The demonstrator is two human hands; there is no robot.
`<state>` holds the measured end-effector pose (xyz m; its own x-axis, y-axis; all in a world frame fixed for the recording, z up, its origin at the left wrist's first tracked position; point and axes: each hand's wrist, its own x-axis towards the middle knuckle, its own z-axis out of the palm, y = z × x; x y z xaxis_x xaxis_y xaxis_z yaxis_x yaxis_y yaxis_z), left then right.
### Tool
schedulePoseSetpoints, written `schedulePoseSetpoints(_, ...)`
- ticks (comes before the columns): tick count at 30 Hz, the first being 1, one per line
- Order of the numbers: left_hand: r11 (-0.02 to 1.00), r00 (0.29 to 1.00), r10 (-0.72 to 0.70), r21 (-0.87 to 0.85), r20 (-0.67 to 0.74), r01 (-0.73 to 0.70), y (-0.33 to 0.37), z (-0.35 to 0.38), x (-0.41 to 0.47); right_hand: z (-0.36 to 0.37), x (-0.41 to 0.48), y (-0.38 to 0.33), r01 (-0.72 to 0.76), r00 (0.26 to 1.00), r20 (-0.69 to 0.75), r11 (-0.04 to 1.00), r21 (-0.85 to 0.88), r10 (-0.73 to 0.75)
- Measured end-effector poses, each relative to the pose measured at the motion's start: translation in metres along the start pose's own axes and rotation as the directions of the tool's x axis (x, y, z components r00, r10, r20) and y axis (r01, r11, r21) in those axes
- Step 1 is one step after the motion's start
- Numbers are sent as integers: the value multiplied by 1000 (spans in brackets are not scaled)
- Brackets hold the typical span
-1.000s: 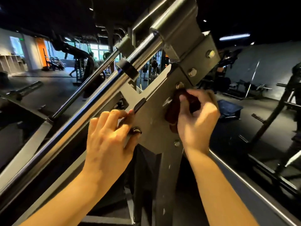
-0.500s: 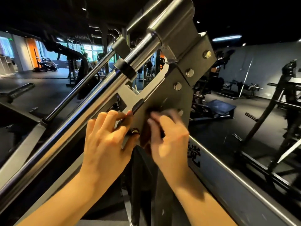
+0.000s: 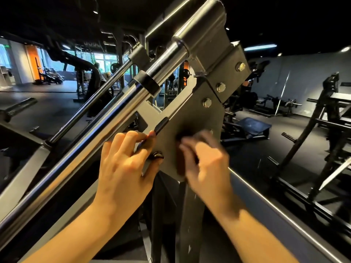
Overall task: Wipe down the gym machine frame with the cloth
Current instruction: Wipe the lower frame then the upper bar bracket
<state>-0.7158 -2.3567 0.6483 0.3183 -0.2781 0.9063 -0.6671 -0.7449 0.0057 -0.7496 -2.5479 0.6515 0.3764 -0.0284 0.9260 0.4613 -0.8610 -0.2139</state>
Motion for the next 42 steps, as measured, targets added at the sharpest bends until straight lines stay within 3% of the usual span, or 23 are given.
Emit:
schedulePoseSetpoints(2, 1000, 1000, -9, -10, -1, 9, 1, 1, 0, -12, 37, 9, -105, 971, -219, 993, -52, 91)
schedulePoseSetpoints(4, 1000, 1000, -7, -22, -9, 7, 1, 1, -1, -4, 49, -3, -153, 936, -327, 987, -50, 129)
schedulePoseSetpoints(6, 1000, 1000, -2, -22, -6, 2, 0, 2, -2, 17, 25, -22, -92, 963, -256, 995, -35, 80)
schedulePoseSetpoints(9, 1000, 1000, 12, -5, 9, -12, -3, 0, -3, 22, -17, -23, 82, 996, -22, 996, 31, -81)
schedulePoseSetpoints(11, 1000, 999, 21, 5, 24, -22, -5, -1, -3, 8, -12, 1, 80, 997, -17, 997, -8, -80)
schedulePoseSetpoints(14, 1000, 999, 17, 11, 34, -17, -5, 0, -3, -13, 24, 27, -82, 967, -251, 984, -158, 41)
schedulePoseSetpoints(17, 1000, 999, 3, 4, 37, -4, -3, 1, -4, -3, 43, 16, -229, 882, -434, 972, -61, 180)
schedulePoseSetpoints(20, 1000, 999, 5, -10, 37, -5, -4, 1, -4, 22, 2, -9, -70, 961, -269, 997, 17, 72)
schedulePoseSetpoints(22, 1000, 999, 1, -15, 37, 0, -5, 1, -4, 22, -34, -12, 46, 997, -62, 998, -44, -48)
schedulePoseSetpoints(24, 1000, 999, -2, -10, 32, 3, -4, 1, -5, 10, -40, 7, 77, 997, 13, 985, -155, -75)
schedulePoseSetpoints(26, 1000, 1000, -3, -9, 24, 3, -2, 1, -5, -3, -24, 25, -22, 996, -95, 979, -204, 3)
schedulePoseSetpoints(29, 1000, 1000, -10, -10, 22, 10, 0, 0, -5, 3, -11, 21, -163, 957, -261, 978, -131, 125)
schedulePoseSetpoints(31, 1000, 1000, -17, 4, 24, 17, 0, 0, -5, 22, -33, 8, -175, 958, -245, 981, -82, 151)
schedulePoseSetpoints(35, 999, 999, -10, 32, 32, 9, 0, 0, -7, 16, -59, 20, -34, 999, -8, 990, -139, 33)
schedulePoseSetpoints(40, 998, 998, -48, 33, 32, 47, 5, 2, -8, -10, -18, 50, -261, 931, -296, 956, -133, 213)
schedulePoseSetpoints(42, 998, 998, -57, 30, 21, 56, 6, 2, -9, 6, -30, 36, -260, 935, -274, 960, -104, 224)
